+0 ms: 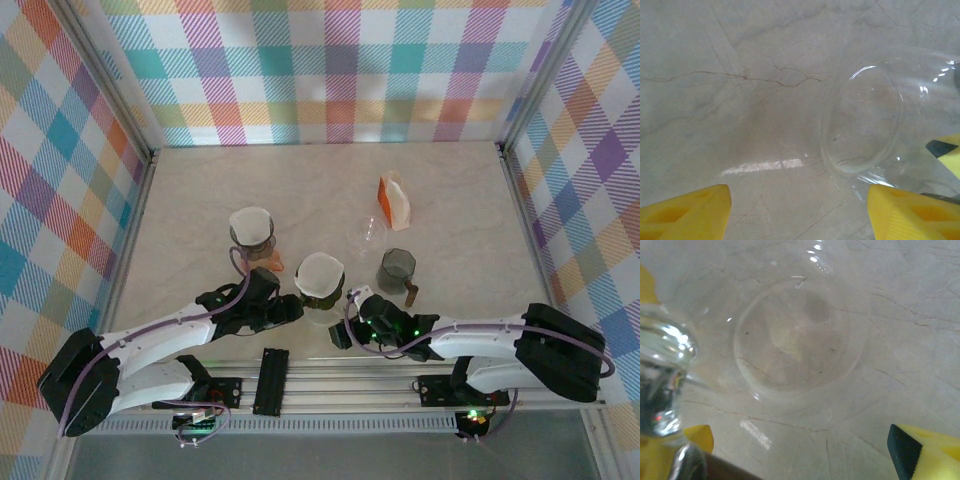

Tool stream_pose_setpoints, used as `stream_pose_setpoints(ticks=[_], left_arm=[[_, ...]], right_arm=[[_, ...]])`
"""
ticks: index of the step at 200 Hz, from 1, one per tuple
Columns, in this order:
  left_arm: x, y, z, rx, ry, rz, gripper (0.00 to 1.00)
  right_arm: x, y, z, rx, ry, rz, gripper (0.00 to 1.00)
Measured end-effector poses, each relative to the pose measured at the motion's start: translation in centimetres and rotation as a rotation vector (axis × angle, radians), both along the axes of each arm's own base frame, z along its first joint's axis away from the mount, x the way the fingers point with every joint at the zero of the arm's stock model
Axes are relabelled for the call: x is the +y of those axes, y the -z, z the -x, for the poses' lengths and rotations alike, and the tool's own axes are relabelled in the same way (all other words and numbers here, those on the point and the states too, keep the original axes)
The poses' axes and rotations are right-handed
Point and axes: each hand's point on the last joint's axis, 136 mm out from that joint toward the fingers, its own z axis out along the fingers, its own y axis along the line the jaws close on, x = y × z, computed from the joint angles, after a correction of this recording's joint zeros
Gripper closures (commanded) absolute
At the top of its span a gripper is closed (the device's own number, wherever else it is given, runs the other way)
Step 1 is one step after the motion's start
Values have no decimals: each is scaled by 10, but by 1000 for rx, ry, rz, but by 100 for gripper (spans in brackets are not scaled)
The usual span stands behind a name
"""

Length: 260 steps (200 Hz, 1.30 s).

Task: Place the coffee filter in the dripper

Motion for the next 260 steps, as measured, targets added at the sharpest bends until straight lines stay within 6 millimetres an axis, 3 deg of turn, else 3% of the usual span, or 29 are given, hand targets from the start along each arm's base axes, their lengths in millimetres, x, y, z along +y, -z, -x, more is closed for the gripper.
stream_pose_setpoints(ticks=[108,169,260], left_arm=[[3,7,0,20,-19,-22,28],[12,-4,3,-2,-40,-25,27],[34,-29,11,-57,-96,-9,27]], right_arm=[[3,5,-26,-58,106,-6,15],[5,1,-61,-71,196,-18,15],[27,-4,-113,-83,270,-47,14]])
